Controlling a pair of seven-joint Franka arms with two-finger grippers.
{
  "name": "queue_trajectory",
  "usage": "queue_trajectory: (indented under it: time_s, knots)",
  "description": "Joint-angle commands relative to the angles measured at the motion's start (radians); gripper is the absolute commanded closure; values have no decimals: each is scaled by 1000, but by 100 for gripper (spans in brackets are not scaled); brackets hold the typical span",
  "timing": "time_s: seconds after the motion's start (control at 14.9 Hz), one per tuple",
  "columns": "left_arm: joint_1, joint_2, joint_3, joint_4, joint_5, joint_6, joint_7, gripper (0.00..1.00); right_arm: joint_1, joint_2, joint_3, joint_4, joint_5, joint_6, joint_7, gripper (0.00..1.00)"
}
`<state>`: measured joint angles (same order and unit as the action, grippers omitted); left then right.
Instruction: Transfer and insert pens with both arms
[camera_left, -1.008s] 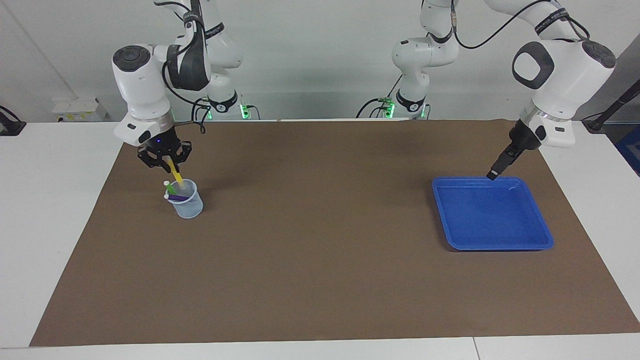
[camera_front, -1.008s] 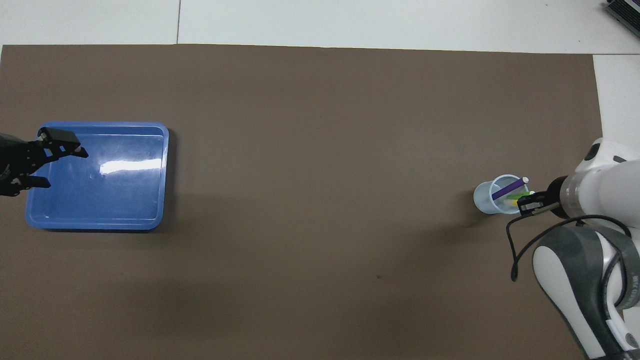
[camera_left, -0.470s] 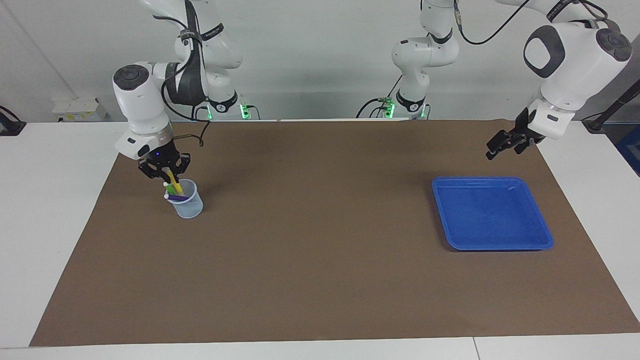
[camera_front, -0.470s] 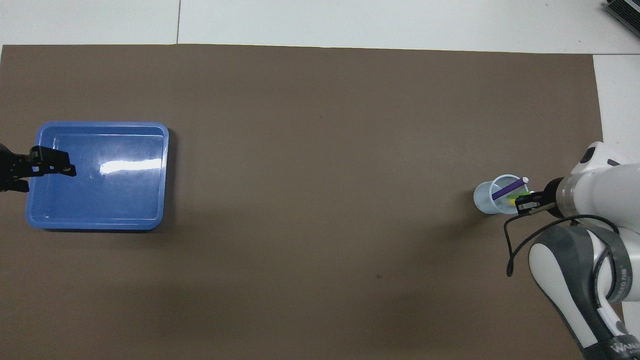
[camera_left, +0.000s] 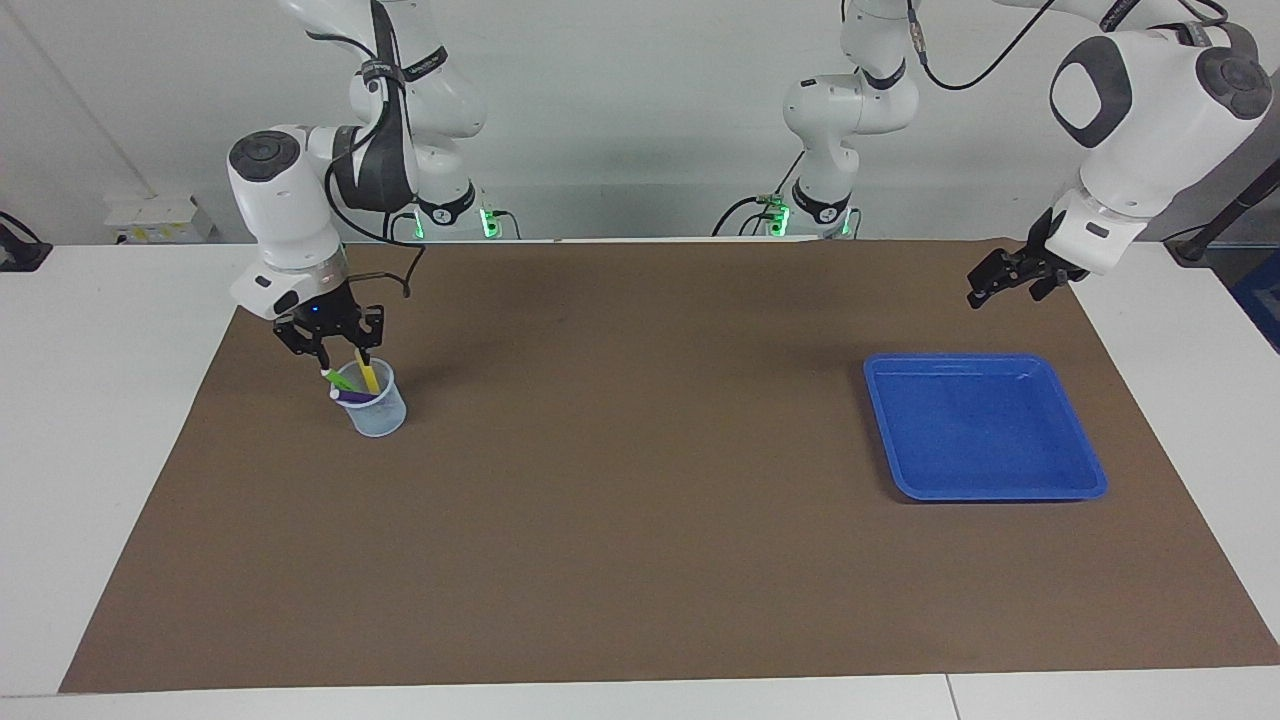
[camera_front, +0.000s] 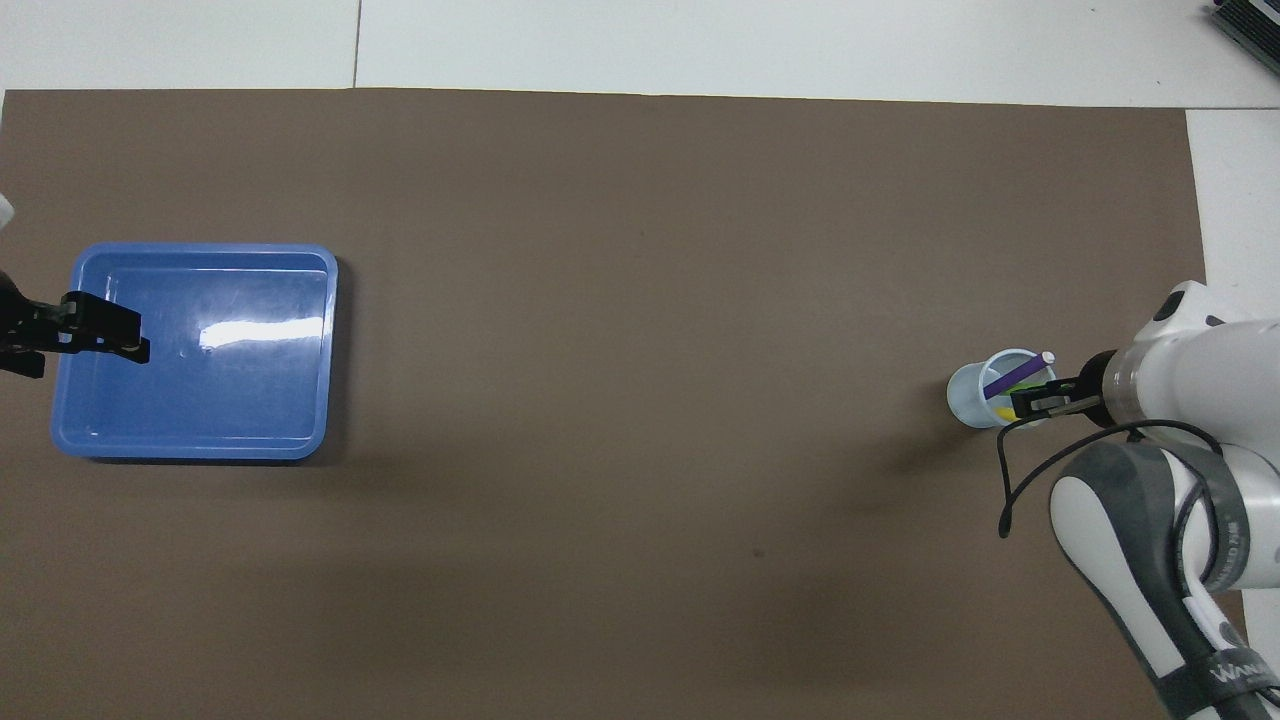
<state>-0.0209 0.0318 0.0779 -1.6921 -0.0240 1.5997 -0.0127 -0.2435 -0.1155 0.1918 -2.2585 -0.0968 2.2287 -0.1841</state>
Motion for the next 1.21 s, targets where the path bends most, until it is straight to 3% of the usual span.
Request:
queue_trajectory:
  time_s: [0.0, 0.4, 0.67, 0.94, 1.14]
  knots:
    - [-25, 5, 34, -1, 18, 17, 20, 0, -7, -1, 11, 49, -12, -58, 20, 0]
    - [-39, -6, 34, -9, 9, 17, 20, 0, 4, 20, 12, 137, -7, -136, 20, 0]
    - [-40, -41, 33, -6, 9, 14, 17, 0, 4, 63, 12, 273, -7, -260, 18, 0]
    - [-47, -41, 25, 3, -5, 40, 8, 0, -7, 88, 12, 344, 0, -280, 11, 0]
    - [-68, -39, 19, 23, -4, 25, 5, 0, -10, 118, 12, 446, 11, -363, 12, 0]
